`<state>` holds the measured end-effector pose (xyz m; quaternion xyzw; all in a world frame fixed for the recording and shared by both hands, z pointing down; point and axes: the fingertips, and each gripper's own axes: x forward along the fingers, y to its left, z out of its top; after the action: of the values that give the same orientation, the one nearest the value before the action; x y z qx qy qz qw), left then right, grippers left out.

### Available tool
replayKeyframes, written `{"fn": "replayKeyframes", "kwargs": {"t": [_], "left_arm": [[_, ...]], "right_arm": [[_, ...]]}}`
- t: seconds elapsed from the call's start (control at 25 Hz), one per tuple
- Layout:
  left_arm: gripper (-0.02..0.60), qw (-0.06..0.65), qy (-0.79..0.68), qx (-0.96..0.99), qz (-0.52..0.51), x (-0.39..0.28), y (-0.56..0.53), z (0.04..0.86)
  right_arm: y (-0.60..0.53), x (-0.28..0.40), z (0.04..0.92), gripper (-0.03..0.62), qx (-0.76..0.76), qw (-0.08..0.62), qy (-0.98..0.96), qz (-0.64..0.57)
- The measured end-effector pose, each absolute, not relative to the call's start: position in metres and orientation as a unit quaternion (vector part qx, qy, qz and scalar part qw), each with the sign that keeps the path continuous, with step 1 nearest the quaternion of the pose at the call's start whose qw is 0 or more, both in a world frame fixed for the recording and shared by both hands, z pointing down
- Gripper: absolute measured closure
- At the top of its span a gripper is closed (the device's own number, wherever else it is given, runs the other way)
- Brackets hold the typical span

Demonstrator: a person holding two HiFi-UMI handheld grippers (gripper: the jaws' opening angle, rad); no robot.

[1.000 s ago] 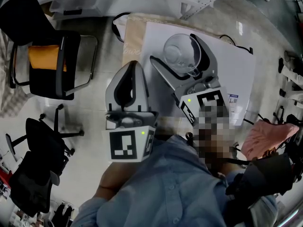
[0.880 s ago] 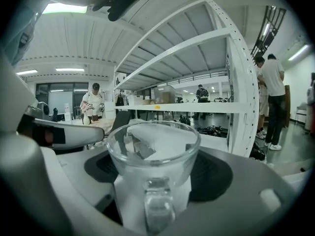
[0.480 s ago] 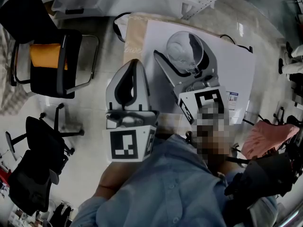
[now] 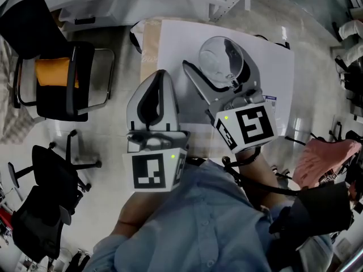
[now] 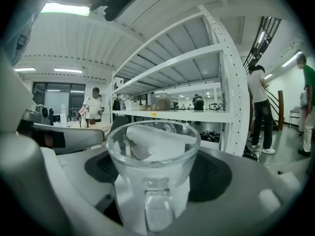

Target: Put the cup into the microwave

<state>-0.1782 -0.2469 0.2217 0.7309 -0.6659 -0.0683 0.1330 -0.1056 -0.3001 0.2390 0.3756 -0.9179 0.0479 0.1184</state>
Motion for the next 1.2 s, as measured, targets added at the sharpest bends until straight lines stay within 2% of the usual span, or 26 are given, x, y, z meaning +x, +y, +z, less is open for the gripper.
{"fn": "replayKeyframes", "kwargs": {"t": [1.2], "left_arm": [[0.575, 0.072, -0.631, 0.771, -0.046, -0.061, -0.068, 0.208]], "right_arm": [[-0.096, 0.015, 0.237, 0.213, 0.404, 0.092, -0.909, 0.057]]}}
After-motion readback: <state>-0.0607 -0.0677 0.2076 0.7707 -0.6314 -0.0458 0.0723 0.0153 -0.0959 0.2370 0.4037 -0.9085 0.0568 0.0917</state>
